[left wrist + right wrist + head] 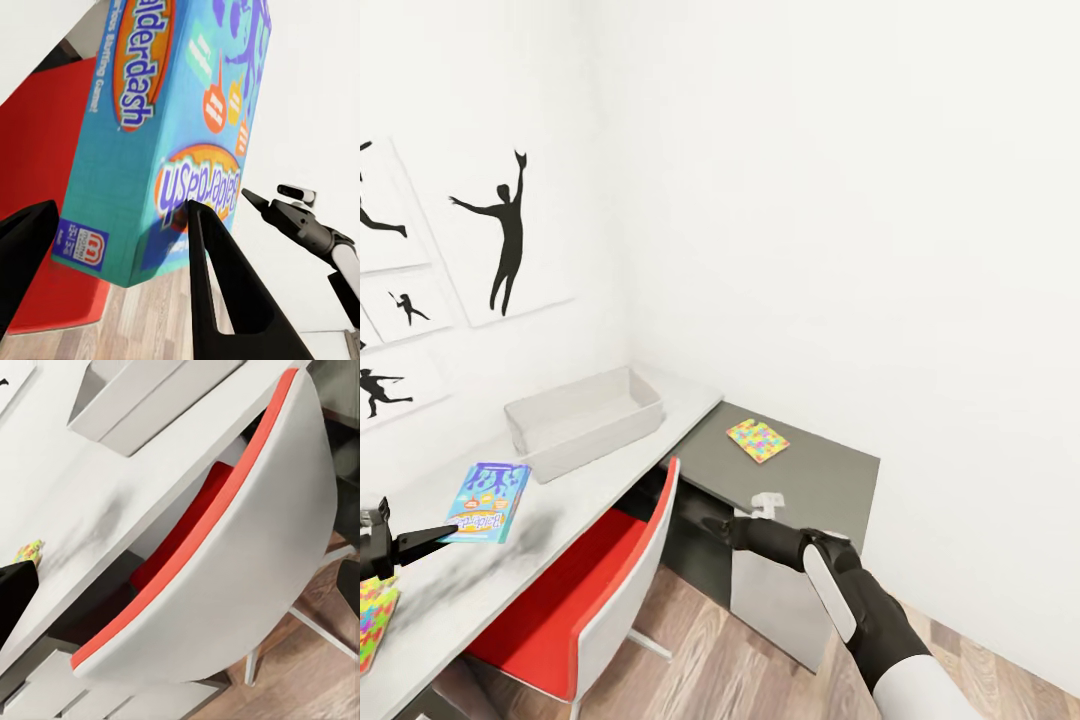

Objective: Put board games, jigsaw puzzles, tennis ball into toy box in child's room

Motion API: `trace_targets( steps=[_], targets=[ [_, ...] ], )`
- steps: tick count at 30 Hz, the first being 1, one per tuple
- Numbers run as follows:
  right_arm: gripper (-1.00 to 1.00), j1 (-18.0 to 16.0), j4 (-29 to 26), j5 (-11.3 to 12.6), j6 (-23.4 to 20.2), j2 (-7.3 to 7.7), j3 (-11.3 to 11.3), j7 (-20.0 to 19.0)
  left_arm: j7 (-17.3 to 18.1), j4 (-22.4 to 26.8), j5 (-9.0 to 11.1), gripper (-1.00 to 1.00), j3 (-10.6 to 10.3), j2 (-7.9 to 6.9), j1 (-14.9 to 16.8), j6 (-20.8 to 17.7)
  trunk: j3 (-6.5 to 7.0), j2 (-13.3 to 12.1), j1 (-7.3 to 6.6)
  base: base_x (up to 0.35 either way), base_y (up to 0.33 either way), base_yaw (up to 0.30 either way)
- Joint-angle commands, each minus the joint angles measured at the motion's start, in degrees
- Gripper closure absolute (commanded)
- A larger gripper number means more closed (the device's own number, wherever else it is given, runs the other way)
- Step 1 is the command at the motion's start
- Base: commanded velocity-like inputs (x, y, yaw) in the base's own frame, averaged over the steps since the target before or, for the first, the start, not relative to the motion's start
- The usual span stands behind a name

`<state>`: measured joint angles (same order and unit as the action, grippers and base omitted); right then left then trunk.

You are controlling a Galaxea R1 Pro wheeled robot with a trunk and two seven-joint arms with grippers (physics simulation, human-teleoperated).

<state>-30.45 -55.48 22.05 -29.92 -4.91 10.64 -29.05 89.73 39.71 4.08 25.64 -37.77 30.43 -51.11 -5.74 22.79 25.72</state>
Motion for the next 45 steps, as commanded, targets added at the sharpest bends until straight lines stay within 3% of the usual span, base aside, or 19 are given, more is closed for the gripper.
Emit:
trace_targets(
  steps=[1,15,31,34,37,39,45],
  targets=[
    [-1.0,-0.05,-0.02,0.42,-0.41,-0.01,0.09,0.03,0.27,0.01,0.0,1.0,0.03,-0.01,0.06,-0.58,-0.13,0.12,0.07,0.327,-0.142,0.005],
    [-1.0,-0.05,-0.16,0.43,-0.56,-0.04,0.63,0.16,0.27,0.01,-0.04,1.0,0.03,-0.01,0.06,-0.57,-0.1,0.12,0.07,0.122,-0.042,0.008],
    [-1.0,-0.05,-0.34,0.45,-0.85,0.02,0.71,2.0,0.27,0.01,-0.04,1.0,0.01,0.0,0.06,-0.57,0.32,0.12,0.07,0.069,-0.037,0.193],
    [-1.0,-0.15,-5.22,0.65,-3.26,0.26,0.71,1.85,0.27,0.01,-0.04,1.0,0.02,-0.01,0.03,-0.57,0.33,0.12,0.07,0.029,-0.01,0.006],
    [-1.0,-0.22,-16.24,0.86,-12.8,0.54,0.36,1.82,0.27,0.01,-0.04,1.0,0.03,-0.02,0.0,-0.57,0.33,0.12,0.07,0.007,-0.002,0.001],
    [-1.0,-0.28,-21.24,1.14,-16.7,0.78,0.1,1.79,0.27,0.01,-0.04,1.0,0.03,0.03,-0.02,-0.57,0.33,0.12,0.07,0.002,-0.001,0.0],
    [-1.0,-0.3,-24.89,1.39,-19.4,1.01,-0.23,1.75,0.27,0.01,-0.04,1.0,0.03,0.05,0.0,-0.54,0.34,0.12,0.07,0.013,-0.003,0.033]
  ],
)
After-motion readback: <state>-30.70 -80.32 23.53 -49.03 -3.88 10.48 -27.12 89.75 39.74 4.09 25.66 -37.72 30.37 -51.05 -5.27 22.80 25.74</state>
